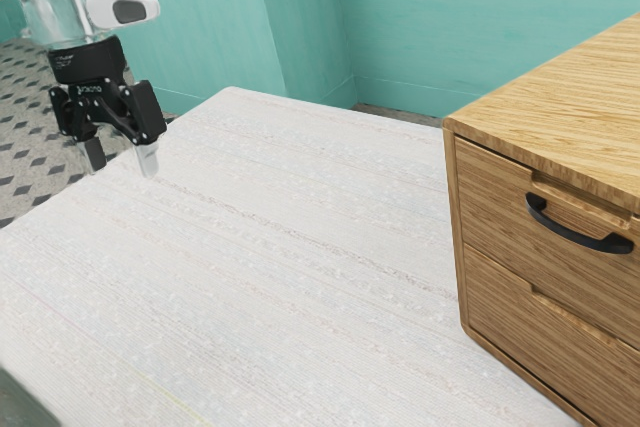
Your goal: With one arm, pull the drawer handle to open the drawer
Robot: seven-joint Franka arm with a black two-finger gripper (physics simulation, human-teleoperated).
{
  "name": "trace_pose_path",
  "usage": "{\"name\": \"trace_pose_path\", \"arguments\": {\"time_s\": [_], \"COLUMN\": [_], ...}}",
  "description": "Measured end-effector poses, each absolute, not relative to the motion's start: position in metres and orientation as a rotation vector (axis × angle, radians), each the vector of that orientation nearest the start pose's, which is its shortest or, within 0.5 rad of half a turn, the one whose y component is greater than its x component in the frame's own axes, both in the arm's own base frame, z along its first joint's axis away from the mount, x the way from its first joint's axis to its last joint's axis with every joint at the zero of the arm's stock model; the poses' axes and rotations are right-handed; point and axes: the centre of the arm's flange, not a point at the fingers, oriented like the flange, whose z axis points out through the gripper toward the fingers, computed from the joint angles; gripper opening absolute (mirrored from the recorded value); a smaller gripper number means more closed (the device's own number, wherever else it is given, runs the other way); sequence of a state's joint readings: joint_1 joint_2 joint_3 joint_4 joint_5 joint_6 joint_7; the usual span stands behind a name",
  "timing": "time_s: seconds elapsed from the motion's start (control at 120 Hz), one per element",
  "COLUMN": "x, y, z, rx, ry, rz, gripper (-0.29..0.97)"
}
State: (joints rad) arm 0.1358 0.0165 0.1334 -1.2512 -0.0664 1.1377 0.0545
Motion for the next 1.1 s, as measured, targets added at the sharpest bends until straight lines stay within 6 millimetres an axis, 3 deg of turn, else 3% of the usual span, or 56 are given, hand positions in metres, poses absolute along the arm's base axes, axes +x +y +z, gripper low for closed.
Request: {"name": "trace_pose_path", "arguments": {"time_s": [0.083, 0.167, 0.267, 0.35, 0.383, 0.408, 0.467, 0.492, 0.558, 0.675, 0.775, 1.008, 1.1], "x": [0.498, 0.504, 0.510, 0.511, 0.508, 0.509, 0.493, 0.479, 0.460, 0.454, 0.449, 0.450, 0.451], "y": [0.142, 0.144, 0.123, 0.094, 0.076, 0.046, -0.086, -0.126, -0.173, -0.203, -0.246, -0.287, -0.294], "z": [0.728, 0.734, 0.748, 0.761, 0.763, 0.762, 0.759, 0.758, 0.762, 0.764, 0.753, 0.719, 0.710], "rx": [-3.174, -3.157, -3.141, -3.114, -3.082, -3.045, -2.899, -2.827, -2.674, -2.478, -2.294, -2.018, -1.944], "ry": [-0.356, -0.343, -0.242, -0.017, 0.119, 0.275, 0.791, 0.955, 1.205, 1.452, 1.672, 1.948, 2.003], "rz": [0.038, -0.063, -0.163, -0.302, -0.356, -0.394, -0.471, -0.503, -0.579, -0.648, -0.644, -0.580, -0.578], "gripper": [0.68, 0.68, 0.68, 0.68, 0.68, 0.68, 0.68, 0.68, 0.68, 0.68, 0.68, 0.66, 0.61]}}
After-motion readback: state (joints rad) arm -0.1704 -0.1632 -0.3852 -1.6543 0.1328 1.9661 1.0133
